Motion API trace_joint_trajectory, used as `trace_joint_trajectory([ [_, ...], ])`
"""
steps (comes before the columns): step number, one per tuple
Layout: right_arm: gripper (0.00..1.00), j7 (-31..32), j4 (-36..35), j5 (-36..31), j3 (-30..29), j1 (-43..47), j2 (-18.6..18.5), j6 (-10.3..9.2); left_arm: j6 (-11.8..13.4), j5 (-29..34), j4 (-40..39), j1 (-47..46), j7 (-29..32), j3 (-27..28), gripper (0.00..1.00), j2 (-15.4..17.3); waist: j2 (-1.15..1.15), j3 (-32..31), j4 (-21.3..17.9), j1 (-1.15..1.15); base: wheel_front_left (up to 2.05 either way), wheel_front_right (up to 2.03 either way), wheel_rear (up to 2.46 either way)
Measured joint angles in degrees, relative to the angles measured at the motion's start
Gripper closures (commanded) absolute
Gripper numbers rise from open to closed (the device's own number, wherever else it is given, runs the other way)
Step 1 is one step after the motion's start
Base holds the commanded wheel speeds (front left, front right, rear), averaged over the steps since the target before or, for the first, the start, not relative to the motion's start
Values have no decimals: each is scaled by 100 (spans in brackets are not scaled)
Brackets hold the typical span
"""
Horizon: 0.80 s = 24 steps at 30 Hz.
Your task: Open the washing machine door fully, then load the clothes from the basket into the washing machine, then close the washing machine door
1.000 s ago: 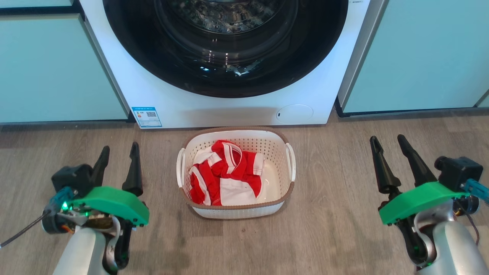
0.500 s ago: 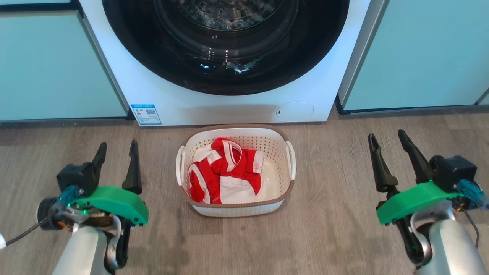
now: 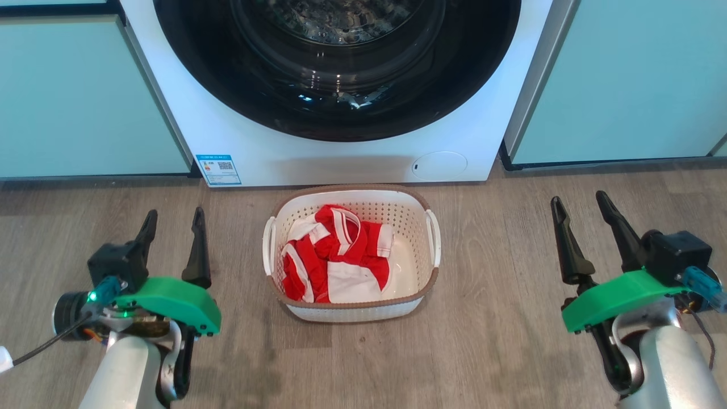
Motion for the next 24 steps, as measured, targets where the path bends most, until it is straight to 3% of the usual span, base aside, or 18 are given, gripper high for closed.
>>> trace_joint_trajectory([
  [24,0,0,18,0,-47,1,26,0,77,-13,16,-1,23,-136,0,116,0,-9,-45,0,3,3,-6],
])
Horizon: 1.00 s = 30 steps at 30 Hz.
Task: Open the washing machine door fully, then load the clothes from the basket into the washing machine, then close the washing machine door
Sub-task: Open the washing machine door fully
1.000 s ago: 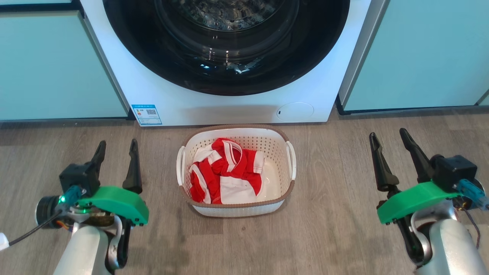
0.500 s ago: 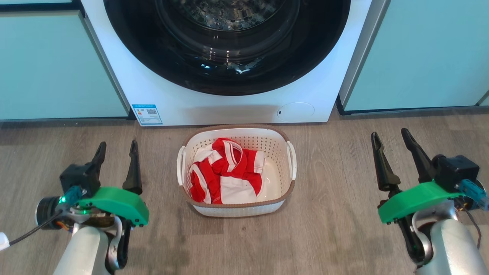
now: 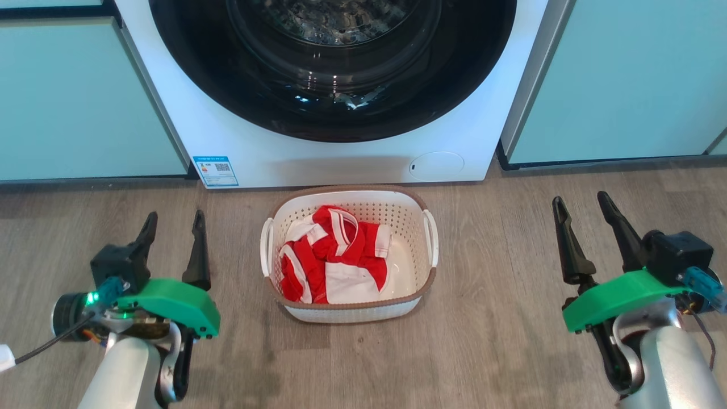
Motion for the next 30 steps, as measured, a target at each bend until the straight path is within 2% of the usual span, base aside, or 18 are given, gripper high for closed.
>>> trace_joint_trajectory([
  [8,0,0,0,0,-2,0,26,0,41,0,8,-1,0,-15,0,47,0,3,-56,0,75,75,-150],
  [30,0,-2,-15,49,-81,0,81,0,91,-53,8,-12,-89,-130,0,99,0,49,-274,0,121,121,-241],
])
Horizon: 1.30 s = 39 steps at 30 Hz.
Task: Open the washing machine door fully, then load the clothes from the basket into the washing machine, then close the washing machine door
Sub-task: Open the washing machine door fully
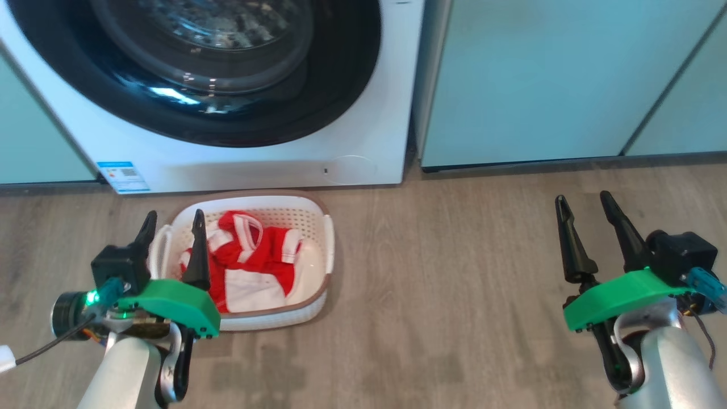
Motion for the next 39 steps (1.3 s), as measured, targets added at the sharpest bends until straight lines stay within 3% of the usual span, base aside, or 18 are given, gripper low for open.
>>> trace_joint_trajectory([
  [9,0,-49,24,10,-42,-1,-10,0,-33,-7,-76,-97,-58,-44,0,14,0,37,-41,0,63,63,-126],
  [38,0,-158,92,201,24,-2,-4,0,59,-76,-166,-97,-59,-77,0,60,0,112,-40,0,0,0,0],
  [39,31,-158,96,208,29,-2,-4,0,59,-76,-166,-97,-59,-77,0,64,0,118,-39,0,0,0,0],
])
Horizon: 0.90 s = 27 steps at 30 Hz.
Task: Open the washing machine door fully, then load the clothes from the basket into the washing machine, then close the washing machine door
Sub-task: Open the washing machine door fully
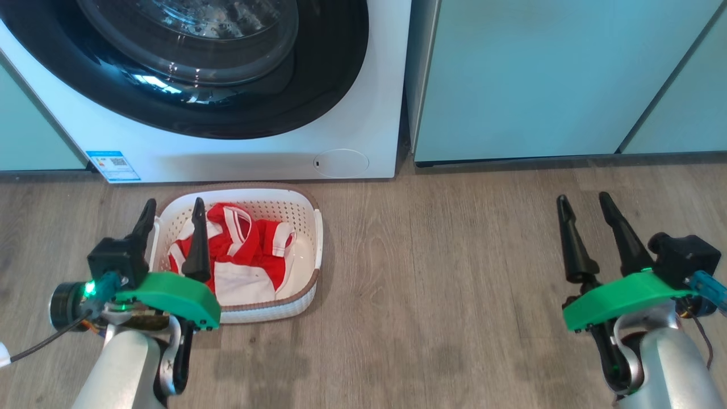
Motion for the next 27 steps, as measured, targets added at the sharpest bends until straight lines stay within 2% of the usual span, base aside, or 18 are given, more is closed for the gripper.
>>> trace_joint_trajectory([
  [1,100,0,0,33,1,-1,0,0,1,0,-1,1,0,0,0,3,0,7,0,0,0,0,0],
  [10,100,62,0,363,20,-29,2,0,93,-11,-37,-3,-9,5,0,27,0,165,33,0,0,0,0],
  [13,100,164,94,1184,-9,-142,5,0,92,-16,-66,-62,-22,-2,0,27,0,283,97,0,0,0,0],
  [14,100,164,94,1184,-9,-142,5,0,92,-16,-66,-62,-22,-2,0,27,0,283,97,0,0,0,0],
  [15,100,171,123,1460,-45,-217,9,0,92,-16,-75,-101,-56,-2,0,27,0,323,112,0,0,0,0],
  [19,100,414,361,2967,-275,-683,9,0,76,-16,-91,-274,-70,-79,0,21,0,507,203,0,0,0,0],
  [23,100,854,648,4261,-611,-1324,7,-1,33,-16,-110,-472,-135,-149,0,-23,0,766,330,0,0,0,0],
  [27,100,1423,1101,5164,-951,-2150,0,-1,-15,-16,-159,-685,-210,-157,0,-46,0,1077,471,1,0,0,0],
])
